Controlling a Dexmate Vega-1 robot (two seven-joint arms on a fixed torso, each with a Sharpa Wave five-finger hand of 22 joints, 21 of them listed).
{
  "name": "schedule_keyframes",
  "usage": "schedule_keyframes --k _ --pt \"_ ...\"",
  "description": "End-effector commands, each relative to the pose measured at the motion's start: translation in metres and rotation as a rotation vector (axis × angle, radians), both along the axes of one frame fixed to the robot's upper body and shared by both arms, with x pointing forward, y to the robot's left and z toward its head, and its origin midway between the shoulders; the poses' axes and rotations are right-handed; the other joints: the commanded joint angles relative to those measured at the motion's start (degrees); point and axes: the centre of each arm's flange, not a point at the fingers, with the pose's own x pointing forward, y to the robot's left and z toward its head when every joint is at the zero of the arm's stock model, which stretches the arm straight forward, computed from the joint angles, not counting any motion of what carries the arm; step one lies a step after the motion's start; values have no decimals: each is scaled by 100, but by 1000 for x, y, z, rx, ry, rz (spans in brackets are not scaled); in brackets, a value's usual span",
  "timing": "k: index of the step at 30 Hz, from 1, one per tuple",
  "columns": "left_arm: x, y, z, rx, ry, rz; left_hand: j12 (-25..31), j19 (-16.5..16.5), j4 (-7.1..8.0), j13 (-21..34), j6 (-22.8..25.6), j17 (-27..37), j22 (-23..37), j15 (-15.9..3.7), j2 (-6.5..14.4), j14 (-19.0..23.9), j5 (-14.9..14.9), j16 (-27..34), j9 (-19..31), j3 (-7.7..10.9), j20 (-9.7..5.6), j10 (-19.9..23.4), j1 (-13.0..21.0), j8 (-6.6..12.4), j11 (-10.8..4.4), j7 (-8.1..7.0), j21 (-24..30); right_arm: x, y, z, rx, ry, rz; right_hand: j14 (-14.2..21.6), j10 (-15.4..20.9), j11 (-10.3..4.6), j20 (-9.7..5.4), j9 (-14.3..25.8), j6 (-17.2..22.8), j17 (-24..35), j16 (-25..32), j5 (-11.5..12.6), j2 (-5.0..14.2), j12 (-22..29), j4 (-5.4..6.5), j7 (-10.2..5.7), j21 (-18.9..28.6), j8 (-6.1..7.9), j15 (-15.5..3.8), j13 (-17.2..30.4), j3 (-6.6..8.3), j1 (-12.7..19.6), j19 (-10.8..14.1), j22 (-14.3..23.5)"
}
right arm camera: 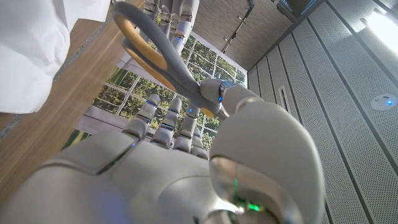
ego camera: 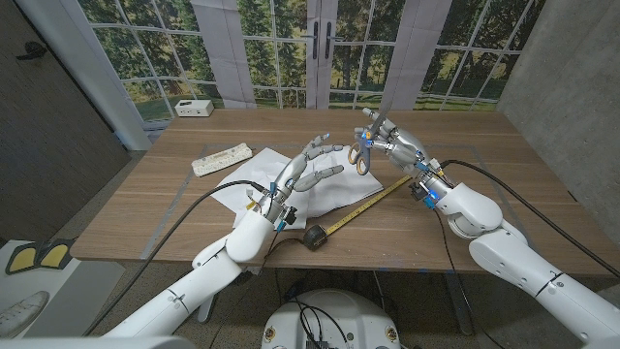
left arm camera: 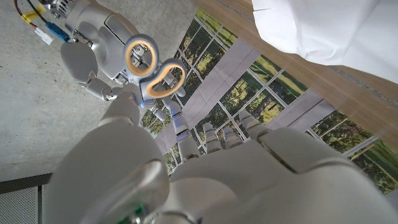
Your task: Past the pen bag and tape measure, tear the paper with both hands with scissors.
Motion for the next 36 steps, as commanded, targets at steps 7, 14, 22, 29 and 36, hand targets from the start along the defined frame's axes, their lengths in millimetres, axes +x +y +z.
schedule_keyframes --k 7,14,22,29,36 --pt "-1 -5 -2 -2 -3 -4 64 -4 28 9 35 14 1 -240 8 -23 38 22 14 -29 -57 24 101 25 -5 9 29 0 3 -3 -8 5 3 127 898 -767 -8 12 56 18 21 33 44 188 -25 13 13 9 -809 -39 31 -19 14 15" --pt "-1 -3 -3 -4 -1 -5 70 -5 43 9 48 14 2 -247 -2 -14 33 26 11 -56 -77 37 92 14 -19 10 28 0 2 -4 -8 10 0 203 1230 -750 -58 11 127 39 54 -18 69 237 -87 -3 20 21 -838 -210 3 45 39 15" --pt "-1 -1 -4 -9 2 -6 73 -2 61 9 27 14 2 -259 -14 -11 27 27 8 -88 -86 43 73 -12 -34 8 28 -1 3 -2 -25 -2 -11 840 1118 -701 -504 11 137 789 684 -374 332 269 -149 -76 315 -8 -1054 -552 -515 530 729 127" --pt "1 0 -7 -16 10 -12 75 0 84 9 -32 15 3 -265 -27 -4 21 29 3 -132 -85 47 49 -59 -58 -27 28 2 3 -2 -28 23 11 1452 906 -563 -962 65 106 3887 3383 -640 408 196 -79 -212 2175 -12 -1094 -152 -1437 1704 2164 1419" --pt "3 -1 -8 -19 15 -17 76 14 100 8 -141 14 4 -272 -31 6 18 33 -1 -165 -80 49 35 -122 -60 4 33 5 4 -3 -34 47 46 2615 686 -338 -1519 86 74 4222 4370 -683 453 322 149 -242 3875 -3 -1086 -318 -1573 2130 3094 2632"
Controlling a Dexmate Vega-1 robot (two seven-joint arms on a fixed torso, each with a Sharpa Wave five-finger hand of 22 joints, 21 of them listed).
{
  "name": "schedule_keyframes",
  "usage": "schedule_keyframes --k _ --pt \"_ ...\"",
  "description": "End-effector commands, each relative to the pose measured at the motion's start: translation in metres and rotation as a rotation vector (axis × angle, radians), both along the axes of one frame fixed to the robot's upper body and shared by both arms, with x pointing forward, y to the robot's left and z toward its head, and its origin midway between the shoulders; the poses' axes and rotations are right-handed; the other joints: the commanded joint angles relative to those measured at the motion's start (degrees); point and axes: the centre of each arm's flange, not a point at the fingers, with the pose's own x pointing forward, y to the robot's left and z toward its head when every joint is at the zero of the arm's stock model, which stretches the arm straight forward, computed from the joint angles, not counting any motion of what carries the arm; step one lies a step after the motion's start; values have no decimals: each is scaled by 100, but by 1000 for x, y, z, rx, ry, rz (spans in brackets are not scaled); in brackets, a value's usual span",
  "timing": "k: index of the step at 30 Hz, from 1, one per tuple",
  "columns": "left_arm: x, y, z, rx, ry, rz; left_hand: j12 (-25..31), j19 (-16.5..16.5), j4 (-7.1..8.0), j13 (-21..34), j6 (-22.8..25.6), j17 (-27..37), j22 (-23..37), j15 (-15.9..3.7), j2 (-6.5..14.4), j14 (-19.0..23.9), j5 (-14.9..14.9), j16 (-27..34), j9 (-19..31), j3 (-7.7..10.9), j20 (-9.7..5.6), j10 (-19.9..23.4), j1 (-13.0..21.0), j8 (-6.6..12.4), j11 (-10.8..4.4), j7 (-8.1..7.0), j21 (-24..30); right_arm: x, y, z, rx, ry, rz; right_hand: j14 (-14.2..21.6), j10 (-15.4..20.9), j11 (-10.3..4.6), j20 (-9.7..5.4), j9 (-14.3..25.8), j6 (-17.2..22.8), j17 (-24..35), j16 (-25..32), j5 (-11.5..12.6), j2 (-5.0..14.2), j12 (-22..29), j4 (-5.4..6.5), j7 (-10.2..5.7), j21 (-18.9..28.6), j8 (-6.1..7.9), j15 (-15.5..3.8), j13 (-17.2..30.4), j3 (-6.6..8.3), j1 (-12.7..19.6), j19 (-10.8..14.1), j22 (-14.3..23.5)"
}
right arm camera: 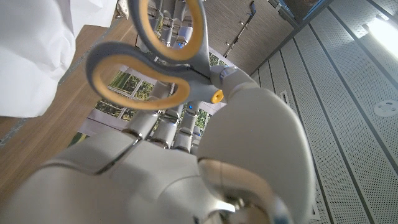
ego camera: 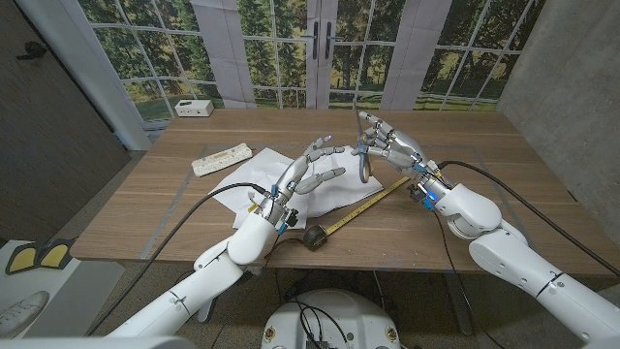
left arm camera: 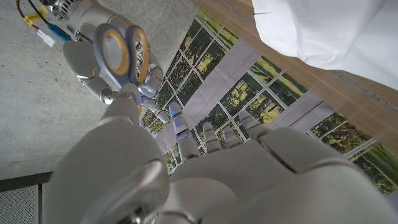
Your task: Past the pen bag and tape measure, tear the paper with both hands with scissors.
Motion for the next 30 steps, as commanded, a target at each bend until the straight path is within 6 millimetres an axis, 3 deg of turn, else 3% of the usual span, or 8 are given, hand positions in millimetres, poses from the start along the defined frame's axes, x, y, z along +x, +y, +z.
schedule_keyframes --k 1,3,7,11,13,16,20,30 --pt "3 0 -3 -9 10 -10 30 5 17 8 -59 14 3 -272 -29 9 18 33 14 -54 -23 5 -11 -38 -22 18 33 6 1 -2 1 47 53 325 142 -214 -551 19 48 -54 142 -3 657 68 106 -53 525 12 -982 -70 27 772 251 328" --pt "4 0 -3 -8 11 -11 32 10 20 7 -86 14 4 -275 -30 8 18 32 12 -63 -25 11 -13 -53 -26 8 35 7 1 -2 -3 61 82 455 -164 -276 -637 21 234 -150 46 -3 583 -96 105 -173 768 53 -971 -186 155 919 157 414" --pt "4 -1 -4 -5 12 -12 29 16 27 7 -154 14 4 -275 -31 11 18 32 10 -81 -25 5 -18 -88 -30 -9 36 11 2 -4 21 123 155 494 -41 -345 -714 33 890 -287 -353 -170 521 -205 94 -516 1163 184 -948 -484 291 1015 -145 570" --pt "5 -1 -4 -5 15 -13 27 32 33 6 -169 14 4 -284 -31 12 18 32 7 -98 -31 2 -21 -100 -32 -7 41 17 2 -7 62 193 222 491 440 -378 -807 103 2233 -572 -1149 -1060 487 -303 36 -702 1776 452 -917 -1147 389 1043 -565 707" --pt "5 0 -4 -3 16 -13 29 36 36 6 -172 14 4 -282 -30 22 18 35 6 -104 -27 5 -23 -103 -17 0 41 19 2 -9 90 224 237 606 506 -393 -804 149 2940 -766 -1477 -1576 398 -418 -84 -631 1892 610 -914 -1463 483 1092 -659 591" --pt "5 1 -4 -4 17 -13 26 38 39 6 -181 14 4 -289 -30 28 18 37 5 -112 -31 -1 -25 -109 -25 1 42 20 0 -10 111 247 232 884 1164 -350 -839 256 3808 -1171 -2118 -2609 273 -646 -162 -446 2081 772 -913 -2199 711 1009 -546 228" --pt "5 3 -5 -5 20 -13 29 46 44 5 -218 14 4 -288 -29 32 18 37 4 -126 -39 6 -30 -127 -26 10 43 22 0 -12 152 286 266 1058 1297 -285 -838 353 4086 -1588 -2488 -2836 223 -794 -205 -395 2183 848 -964 -2497 755 1002 -486 64" --pt "4 6 -5 -9 20 -13 35 55 59 4 -250 13 5 -299 -26 51 16 40 0 -160 -47 23 -45 -145 -26 14 43 23 0 -12 222 337 324 1433 1562 -184 -843 377 4585 -2039 -2729 -2878 7 -1022 -296 -354 2360 961 -974 -2889 600 1116 -314 -161"
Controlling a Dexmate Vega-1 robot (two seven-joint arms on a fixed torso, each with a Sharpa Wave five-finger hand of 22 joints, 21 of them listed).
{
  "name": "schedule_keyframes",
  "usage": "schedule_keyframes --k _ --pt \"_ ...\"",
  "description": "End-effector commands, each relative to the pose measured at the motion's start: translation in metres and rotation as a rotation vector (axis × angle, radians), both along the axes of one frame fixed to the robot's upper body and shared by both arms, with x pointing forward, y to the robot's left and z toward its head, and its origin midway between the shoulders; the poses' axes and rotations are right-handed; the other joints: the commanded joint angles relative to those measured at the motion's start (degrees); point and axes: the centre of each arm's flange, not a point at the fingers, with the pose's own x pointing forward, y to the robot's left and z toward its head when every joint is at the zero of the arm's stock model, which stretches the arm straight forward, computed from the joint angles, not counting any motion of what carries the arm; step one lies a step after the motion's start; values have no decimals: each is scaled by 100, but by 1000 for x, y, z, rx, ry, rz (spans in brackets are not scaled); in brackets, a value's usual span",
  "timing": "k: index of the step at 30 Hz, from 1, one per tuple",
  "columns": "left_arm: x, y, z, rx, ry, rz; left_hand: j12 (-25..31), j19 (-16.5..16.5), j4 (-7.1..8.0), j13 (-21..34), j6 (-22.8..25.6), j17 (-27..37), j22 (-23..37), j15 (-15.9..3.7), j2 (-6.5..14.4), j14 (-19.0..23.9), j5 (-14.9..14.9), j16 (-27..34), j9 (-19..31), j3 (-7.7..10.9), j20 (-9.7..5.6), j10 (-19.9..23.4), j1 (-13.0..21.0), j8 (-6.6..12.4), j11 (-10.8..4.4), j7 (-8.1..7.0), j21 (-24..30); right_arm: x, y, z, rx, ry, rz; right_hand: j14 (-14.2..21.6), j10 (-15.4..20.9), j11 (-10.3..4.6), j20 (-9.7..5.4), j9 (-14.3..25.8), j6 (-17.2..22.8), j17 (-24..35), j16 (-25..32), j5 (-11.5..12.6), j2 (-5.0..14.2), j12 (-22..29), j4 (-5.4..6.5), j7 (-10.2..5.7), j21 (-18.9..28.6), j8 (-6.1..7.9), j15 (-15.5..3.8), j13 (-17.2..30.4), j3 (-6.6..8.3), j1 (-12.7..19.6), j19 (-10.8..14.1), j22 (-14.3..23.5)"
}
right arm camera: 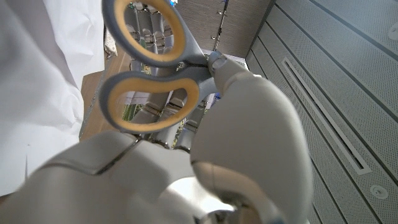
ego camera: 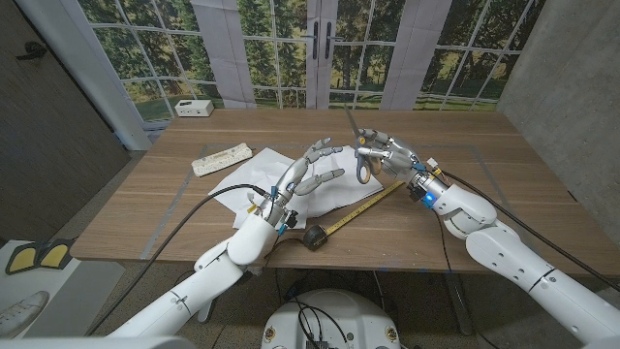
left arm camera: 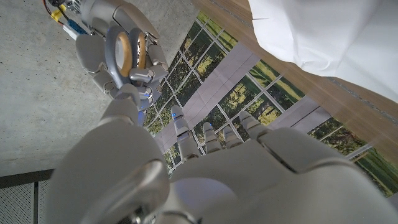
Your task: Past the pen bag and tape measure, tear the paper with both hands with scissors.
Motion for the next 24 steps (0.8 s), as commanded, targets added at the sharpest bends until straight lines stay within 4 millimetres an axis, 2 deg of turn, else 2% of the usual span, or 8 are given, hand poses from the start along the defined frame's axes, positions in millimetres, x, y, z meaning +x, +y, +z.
schedule_keyframes --k 1,15,24 --pt "0 5 -1 -3 4 2 35 17 13 4 -37 13 5 -301 -26 10 16 40 -2 -21 -7 25 -47 -18 -26 4 44 3 0 -4 120 115 110 124 87 -19 -863 4 177 -116 -66 17 345 -92 -18 12 80 59 -666 -106 -31 466 75 -59" --pt "0 5 -3 -9 7 3 42 33 26 3 -12 12 5 -314 -21 38 15 44 -6 -61 -6 48 -61 -11 -25 3 44 -3 10 -7 341 251 220 152 149 -36 -856 0 142 -268 -171 24 341 -261 18 -15 55 -12 -651 -291 -117 499 0 -249" --pt "-1 3 -4 -13 12 1 44 42 31 2 16 12 5 -315 -10 43 16 42 -7 -77 -11 54 -61 -3 -30 -5 45 -8 13 -6 414 245 180 152 174 -56 -841 3 144 -335 -224 24 325 -340 23 -29 58 -42 -663 -378 -176 526 -36 -348"
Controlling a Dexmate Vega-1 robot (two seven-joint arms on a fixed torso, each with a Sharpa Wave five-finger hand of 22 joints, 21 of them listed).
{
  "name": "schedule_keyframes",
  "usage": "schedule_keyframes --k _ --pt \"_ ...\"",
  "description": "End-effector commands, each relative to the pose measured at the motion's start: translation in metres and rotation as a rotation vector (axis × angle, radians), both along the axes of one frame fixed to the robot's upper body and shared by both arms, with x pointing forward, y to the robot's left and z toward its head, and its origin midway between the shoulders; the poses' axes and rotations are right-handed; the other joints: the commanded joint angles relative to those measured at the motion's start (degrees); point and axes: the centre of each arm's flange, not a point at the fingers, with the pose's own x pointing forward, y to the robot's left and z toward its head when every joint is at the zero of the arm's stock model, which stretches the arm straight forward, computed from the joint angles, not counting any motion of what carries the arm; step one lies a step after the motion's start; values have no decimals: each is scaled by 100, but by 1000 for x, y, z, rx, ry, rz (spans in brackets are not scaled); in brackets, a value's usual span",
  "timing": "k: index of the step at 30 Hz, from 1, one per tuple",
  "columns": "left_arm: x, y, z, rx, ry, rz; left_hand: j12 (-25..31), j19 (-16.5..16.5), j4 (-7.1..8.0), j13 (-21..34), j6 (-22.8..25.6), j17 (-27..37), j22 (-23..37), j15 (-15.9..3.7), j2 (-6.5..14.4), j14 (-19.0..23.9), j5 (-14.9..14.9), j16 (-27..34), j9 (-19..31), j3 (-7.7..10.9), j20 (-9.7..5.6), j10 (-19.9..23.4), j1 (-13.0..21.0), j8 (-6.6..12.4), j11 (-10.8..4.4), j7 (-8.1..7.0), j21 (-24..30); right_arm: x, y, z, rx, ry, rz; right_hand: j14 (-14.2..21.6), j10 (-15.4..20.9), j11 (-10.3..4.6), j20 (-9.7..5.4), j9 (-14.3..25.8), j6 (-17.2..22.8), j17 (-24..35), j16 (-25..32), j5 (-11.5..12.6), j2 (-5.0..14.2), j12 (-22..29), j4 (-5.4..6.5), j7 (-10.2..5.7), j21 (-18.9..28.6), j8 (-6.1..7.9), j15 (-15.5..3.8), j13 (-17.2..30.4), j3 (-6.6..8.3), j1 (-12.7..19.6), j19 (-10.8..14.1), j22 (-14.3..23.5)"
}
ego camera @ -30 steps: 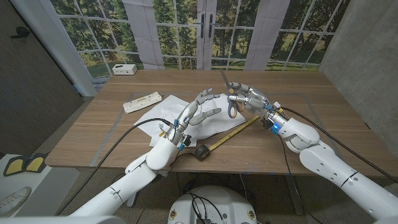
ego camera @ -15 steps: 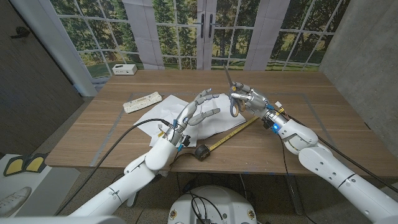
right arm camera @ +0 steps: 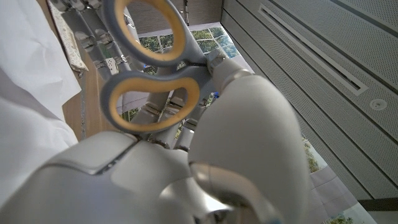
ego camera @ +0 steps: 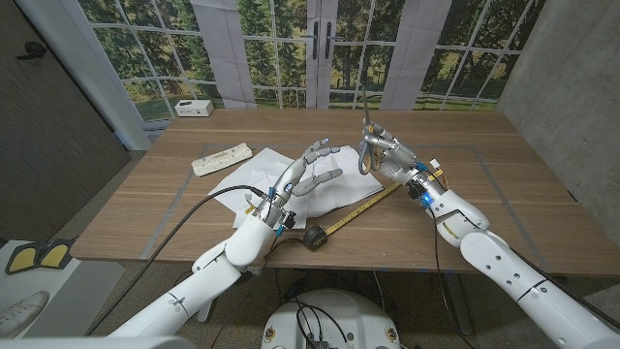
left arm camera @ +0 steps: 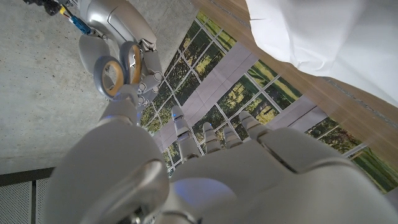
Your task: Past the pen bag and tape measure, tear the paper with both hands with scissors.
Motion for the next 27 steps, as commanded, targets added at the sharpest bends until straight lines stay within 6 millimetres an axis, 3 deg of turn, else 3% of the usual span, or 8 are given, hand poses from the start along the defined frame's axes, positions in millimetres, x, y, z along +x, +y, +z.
schedule_keyframes --k 1,6,7,8,11,13,21,27 --pt "-1 -2 -1 -7 5 -2 44 41 -1 2 38 12 5 -316 23 47 16 19 21 -16 -9 56 -29 19 -23 -26 45 -6 4 0 118 39 -7 55 37 -16 -829 20 31 -25 -43 25 334 -60 14 -40 6 -20 -622 -35 -48 388 -24 -39" --pt "-3 -2 -3 -9 10 -3 47 41 2 2 46 11 6 -314 28 57 16 20 20 -26 -9 66 -29 20 -35 -22 43 -11 2 1 118 27 -88 71 124 -77 -784 23 48 -109 -107 26 328 -101 45 -88 -31 -39 -648 -104 -92 364 -121 -147" --pt "-3 -1 -3 -9 11 -3 48 43 2 2 48 11 6 -315 29 61 16 21 20 -28 -10 67 -29 20 -33 -24 44 -12 1 1 111 27 -108 206 208 -133 -693 29 101 -252 -182 27 253 -198 85 -156 -281 -62 -705 -214 -191 276 -586 -415" --pt "-3 -1 -3 -9 10 -3 48 45 3 2 46 11 6 -315 30 62 16 20 19 -33 -12 69 -30 18 -60 -26 44 -13 1 0 118 39 -122 377 342 -278 -574 33 185 -446 -295 36 236 -314 58 -248 -652 -83 -714 -318 -287 326 -1372 -778" --pt "-4 -1 -3 -8 8 -3 50 45 4 1 58 10 6 -317 31 65 16 19 19 -40 -13 75 -31 22 -50 -29 43 -15 0 0 102 31 -158 472 394 -313 -554 37 207 -544 -348 36 245 -397 61 -256 -737 -107 -719 -357 -373 348 -1490 -994" --pt "-5 -1 -3 -8 8 -3 52 46 6 1 48 10 6 -318 32 67 15 19 18 -46 -14 80 -32 17 -47 -26 43 -16 0 1 101 25 -168 527 435 -319 -684 40 222 -613 -389 34 253 -462 56 -263 -810 -129 -721 -376 -453 380 -1666 -1146" --pt "-7 -1 -4 -3 10 -5 52 51 10 1 40 9 6 -329 31 72 14 17 17 -66 -14 85 -39 10 -43 -29 42 -18 1 1 100 36 -149 635 583 -452 -681 54 280 -738 -507 40 329 -720 60 -339 -1391 -216 -727 -376 -734 490 -2513 -1864" --pt "-7 -1 -5 1 13 -4 50 53 13 1 46 9 6 -328 35 75 14 15 16 -79 -16 83 -41 11 -37 -18 41 -21 7 0 119 48 -86 680 639 -448 -407 62 294 -744 -528 42 364 -829 53 -370 -1774 -261 -726 -345 -860 568 -2947 -1942"
